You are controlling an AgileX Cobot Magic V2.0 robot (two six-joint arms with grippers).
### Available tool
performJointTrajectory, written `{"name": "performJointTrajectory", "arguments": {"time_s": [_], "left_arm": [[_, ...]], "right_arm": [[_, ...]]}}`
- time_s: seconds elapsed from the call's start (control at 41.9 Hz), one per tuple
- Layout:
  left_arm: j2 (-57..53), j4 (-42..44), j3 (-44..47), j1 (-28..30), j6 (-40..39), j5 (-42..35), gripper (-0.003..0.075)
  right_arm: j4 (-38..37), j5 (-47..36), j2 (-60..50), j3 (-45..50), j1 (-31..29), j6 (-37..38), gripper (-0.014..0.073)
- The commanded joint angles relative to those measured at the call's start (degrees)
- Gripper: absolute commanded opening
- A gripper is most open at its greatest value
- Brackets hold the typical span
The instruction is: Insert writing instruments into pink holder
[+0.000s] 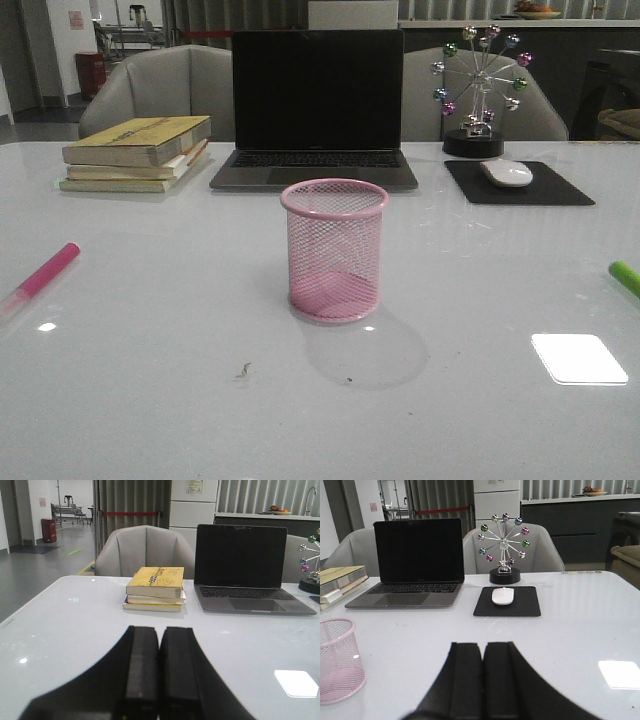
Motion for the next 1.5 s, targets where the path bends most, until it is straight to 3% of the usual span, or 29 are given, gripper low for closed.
{"name": "performJointTrajectory", "arguments": {"time_s": [0.0,0.859,1.026,1.169,1.48], "left_arm": [[-1.12,-0.15,0.32,-0.04,-0.07,-5.33,0.0101],[-1.12,-0.15,0.32,-0.04,-0.07,-5.33,0.0101],[-1.12,-0.15,-0.28,-0.04,-0.07,-9.37,0.0101],[-1.12,-0.15,-5.5,-0.04,-0.07,-8.85,0.0101],[4.68,0.28,-23.72,-0.04,-0.07,0.98,0.0101]], "right_arm": [[-0.62,-5.0,-1.12,-0.27,-0.2,-0.11,0.0066],[-0.62,-5.0,-1.12,-0.27,-0.2,-0.11,0.0066],[-1.38,-5.78,-1.12,-0.49,-0.25,-0.11,0.0066],[-1.38,-3.7,-1.12,-4.35,-0.25,-0.11,0.0066],[-4.86,8.15,2.35,-23.14,-0.25,-0.11,0.0066]]}}
